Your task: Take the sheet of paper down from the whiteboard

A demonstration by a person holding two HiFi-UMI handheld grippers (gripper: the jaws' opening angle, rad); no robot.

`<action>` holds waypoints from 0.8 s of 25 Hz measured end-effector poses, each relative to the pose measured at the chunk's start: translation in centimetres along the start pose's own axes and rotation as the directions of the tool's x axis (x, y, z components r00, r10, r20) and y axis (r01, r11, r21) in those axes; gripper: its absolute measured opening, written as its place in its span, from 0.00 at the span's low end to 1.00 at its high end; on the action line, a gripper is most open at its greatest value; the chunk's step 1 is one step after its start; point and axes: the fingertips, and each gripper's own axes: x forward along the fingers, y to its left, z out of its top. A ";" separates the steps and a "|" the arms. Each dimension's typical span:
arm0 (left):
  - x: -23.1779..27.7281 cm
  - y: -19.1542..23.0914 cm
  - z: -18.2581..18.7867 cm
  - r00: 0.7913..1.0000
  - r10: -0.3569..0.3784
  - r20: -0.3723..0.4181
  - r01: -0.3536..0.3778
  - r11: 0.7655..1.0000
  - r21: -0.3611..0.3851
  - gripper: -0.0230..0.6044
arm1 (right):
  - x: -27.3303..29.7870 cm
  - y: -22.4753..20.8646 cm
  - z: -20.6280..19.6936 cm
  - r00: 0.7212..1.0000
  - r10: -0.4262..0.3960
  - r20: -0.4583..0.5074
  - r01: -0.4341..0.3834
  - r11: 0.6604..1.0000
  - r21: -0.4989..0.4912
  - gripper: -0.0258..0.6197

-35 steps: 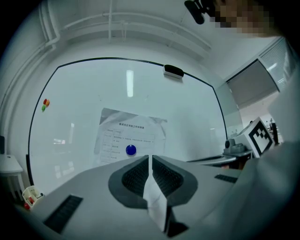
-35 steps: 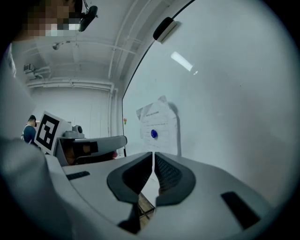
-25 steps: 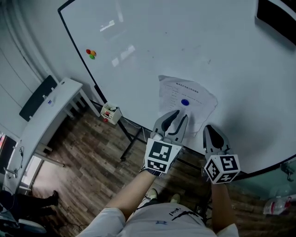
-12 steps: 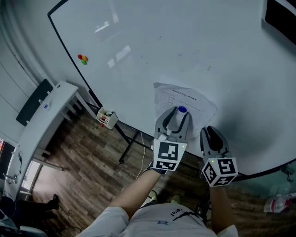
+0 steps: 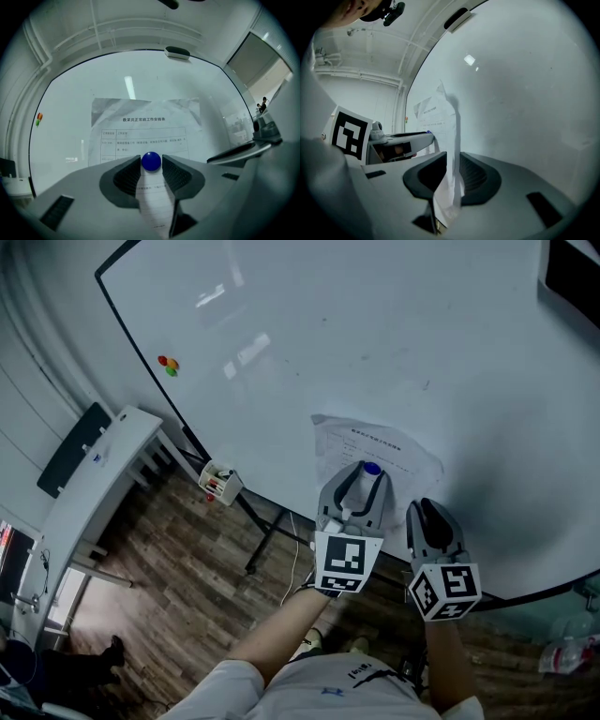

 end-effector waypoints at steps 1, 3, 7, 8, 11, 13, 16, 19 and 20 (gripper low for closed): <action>0.0 -0.1 0.1 1.000 0.000 0.002 0.000 1.000 0.005 0.28 | 0.0 0.0 0.0 1.000 -0.001 0.001 0.001 1.000 -0.002 0.17; 0.0 -0.1 0.1 1.000 0.000 0.004 0.000 1.000 0.005 0.28 | 0.0 0.1 0.0 1.000 -0.001 0.001 0.001 1.000 -0.003 0.17; 0.0 0.1 0.0 1.000 0.001 0.012 -0.001 1.000 -0.008 0.25 | 0.2 0.4 0.2 1.000 0.017 0.007 -0.017 1.000 0.019 0.16; 0.0 0.1 0.0 1.000 -0.001 0.014 0.001 1.000 -0.010 0.25 | 0.3 0.4 0.3 1.000 0.016 0.006 -0.017 1.000 0.019 0.16; 0.0 0.1 0.0 1.000 -0.009 0.016 0.009 1.000 -0.020 0.25 | 0.7 0.3 -0.1 1.000 -0.001 -0.010 0.001 1.000 0.006 0.16; 0.0 0.2 -0.1 1.000 -0.016 0.015 0.016 1.000 -0.027 0.25 | 0.9 0.2 -0.5 1.000 -0.005 -0.024 0.005 1.000 0.001 0.09; -0.4 0.1 0.3 0.999 -0.026 0.026 0.027 0.999 -0.034 0.25 | 0.7 0.2 -0.3 1.000 0.012 -0.021 -0.012 1.000 0.011 0.06; -1.3 0.1 0.7 0.999 -0.037 0.037 0.038 0.999 -0.037 0.25 | 0.3 0.4 0.2 0.999 0.036 -0.008 -0.036 0.999 0.023 0.06; -1.8 0.3 0.7 0.999 -0.037 0.035 0.039 0.998 -0.041 0.25 | 0.3 0.5 0.3 0.999 0.047 -0.007 -0.047 0.999 0.027 0.06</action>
